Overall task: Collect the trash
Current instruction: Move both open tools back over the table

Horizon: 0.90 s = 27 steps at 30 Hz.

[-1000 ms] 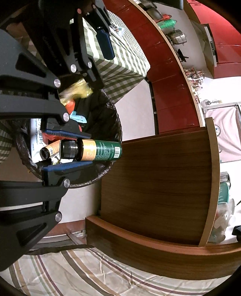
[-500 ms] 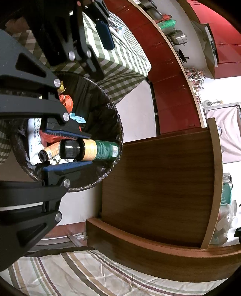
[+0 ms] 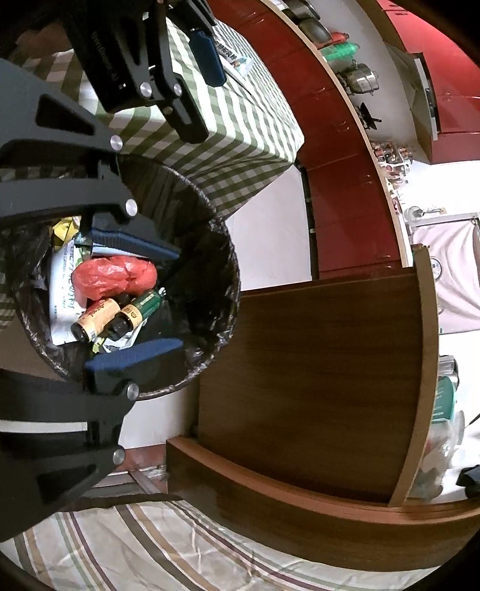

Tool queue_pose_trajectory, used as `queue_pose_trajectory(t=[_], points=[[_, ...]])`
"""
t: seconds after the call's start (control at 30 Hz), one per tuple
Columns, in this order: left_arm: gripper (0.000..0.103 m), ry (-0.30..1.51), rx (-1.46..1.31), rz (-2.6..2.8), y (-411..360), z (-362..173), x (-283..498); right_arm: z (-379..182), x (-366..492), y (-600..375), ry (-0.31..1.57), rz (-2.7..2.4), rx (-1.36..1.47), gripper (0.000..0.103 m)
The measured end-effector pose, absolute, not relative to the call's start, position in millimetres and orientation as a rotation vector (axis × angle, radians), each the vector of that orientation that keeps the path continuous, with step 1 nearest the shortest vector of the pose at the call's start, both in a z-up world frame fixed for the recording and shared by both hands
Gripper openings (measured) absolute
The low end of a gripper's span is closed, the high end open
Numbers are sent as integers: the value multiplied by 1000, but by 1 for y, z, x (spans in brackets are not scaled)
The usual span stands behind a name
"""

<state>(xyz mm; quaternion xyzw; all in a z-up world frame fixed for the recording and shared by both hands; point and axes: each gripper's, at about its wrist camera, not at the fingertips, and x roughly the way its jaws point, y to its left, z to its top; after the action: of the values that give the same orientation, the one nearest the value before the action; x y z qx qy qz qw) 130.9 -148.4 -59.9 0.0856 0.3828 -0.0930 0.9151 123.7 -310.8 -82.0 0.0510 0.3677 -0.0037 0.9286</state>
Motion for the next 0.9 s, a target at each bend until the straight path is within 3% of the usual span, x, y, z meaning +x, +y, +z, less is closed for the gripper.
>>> queue_pose_trajectory(t=[0.23,0.9], points=[[81,776,138,-171,-121,-50,130,-70,125,-298,732,-17,93,68],[84,773,112,117,18,-44,145,-54,154,-182,736,160,14,68]])
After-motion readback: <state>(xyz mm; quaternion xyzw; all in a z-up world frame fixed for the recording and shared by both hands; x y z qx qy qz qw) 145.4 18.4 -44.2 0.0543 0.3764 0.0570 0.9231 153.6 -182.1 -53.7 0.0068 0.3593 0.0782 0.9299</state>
